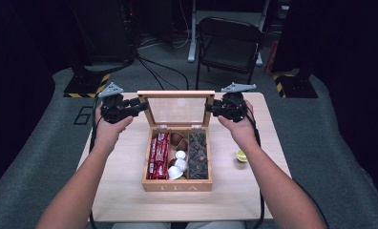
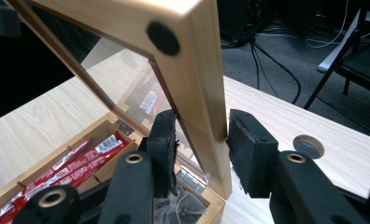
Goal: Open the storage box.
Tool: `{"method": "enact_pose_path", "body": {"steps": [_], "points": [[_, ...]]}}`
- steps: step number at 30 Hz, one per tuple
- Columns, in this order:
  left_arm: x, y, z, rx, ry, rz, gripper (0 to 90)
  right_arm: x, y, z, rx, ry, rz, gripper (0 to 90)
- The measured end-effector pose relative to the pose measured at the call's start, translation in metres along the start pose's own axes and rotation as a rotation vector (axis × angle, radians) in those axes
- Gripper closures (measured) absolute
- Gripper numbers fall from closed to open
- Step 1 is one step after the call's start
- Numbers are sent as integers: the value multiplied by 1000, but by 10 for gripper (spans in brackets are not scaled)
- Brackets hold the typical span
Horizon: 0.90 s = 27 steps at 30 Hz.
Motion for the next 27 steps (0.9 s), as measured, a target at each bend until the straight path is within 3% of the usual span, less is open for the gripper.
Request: {"method": "enact_pose_path", "body": {"steps": [4, 10, 16, 27], "points": [[-7, -2, 1, -15, -12, -25, 577, -6, 4, -1, -8, 4, 5, 619], [-17, -13, 1, 24, 22, -23, 576, -21, 14, -5, -8, -2, 29, 586], [-28, -25, -13, 13, 12, -52, 566, -33, 21, -15, -29, 4, 59, 570], [-42, -45, -35, 60, 36, -72, 555, -46, 32, -47, -50, -9, 74, 560]]}}
Point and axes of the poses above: each handheld gripper's, and its own axes: x roughly forward along the jaws, z roughly out of its top, y roughly to its left, the point moved 2 cm from there along x, roughly forward along the jaws, and after that the axes turned 11 degrees about x, right-handed, at the moved point
